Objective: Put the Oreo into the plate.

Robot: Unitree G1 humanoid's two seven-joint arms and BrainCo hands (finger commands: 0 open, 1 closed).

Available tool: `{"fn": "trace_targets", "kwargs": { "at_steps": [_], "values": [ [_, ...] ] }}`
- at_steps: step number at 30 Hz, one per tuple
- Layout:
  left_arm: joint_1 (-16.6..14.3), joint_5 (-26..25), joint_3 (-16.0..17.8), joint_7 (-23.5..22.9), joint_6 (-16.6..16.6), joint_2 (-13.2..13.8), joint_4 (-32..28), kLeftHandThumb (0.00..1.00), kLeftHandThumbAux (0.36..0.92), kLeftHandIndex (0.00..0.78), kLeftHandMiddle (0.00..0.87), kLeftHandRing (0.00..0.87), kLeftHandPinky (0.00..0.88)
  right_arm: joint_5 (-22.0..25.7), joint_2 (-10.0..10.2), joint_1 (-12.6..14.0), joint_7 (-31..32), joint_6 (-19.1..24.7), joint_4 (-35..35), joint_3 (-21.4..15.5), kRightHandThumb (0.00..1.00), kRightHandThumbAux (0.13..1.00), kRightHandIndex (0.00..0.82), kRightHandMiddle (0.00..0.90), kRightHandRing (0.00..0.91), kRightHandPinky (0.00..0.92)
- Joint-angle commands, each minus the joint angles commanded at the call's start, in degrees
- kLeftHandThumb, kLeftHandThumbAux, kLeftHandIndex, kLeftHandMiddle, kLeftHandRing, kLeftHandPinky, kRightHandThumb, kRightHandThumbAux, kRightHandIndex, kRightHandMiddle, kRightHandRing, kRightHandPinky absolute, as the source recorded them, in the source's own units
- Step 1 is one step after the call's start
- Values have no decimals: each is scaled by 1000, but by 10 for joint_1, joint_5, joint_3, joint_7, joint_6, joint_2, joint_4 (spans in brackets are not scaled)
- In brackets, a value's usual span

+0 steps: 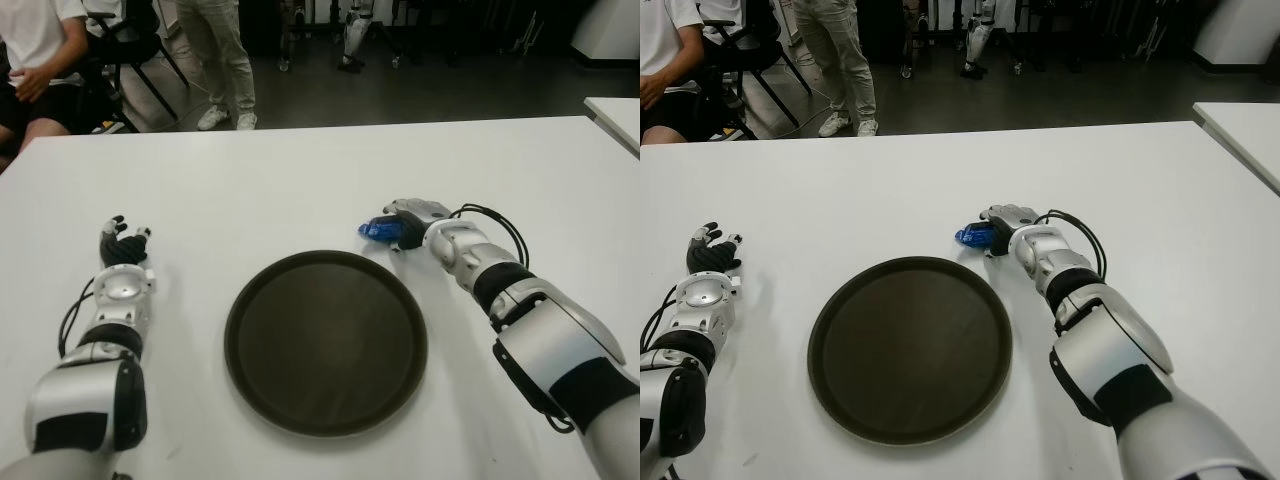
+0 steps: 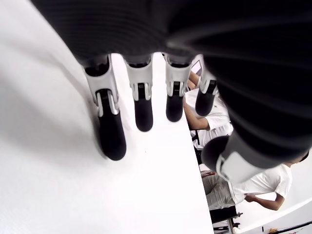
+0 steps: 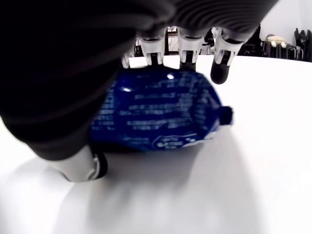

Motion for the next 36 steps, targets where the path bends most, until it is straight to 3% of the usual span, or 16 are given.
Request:
{"fn": "trace_targets", "kwargs": {
  "at_steps": [31, 36],
  "values": [
    [2, 0, -3, -1, -6, 1, -1, 172, 618, 24, 142, 137, 99, -2, 0, 1, -3, -1, 0, -1, 430, 672, 0, 42, 56, 109],
    [2, 2, -5, 0, -6, 1, -1, 172, 616, 23, 143, 134, 82, -3, -2, 1, -7, -5, 0, -2, 497, 704, 105, 108, 137, 218]
  ]
}}
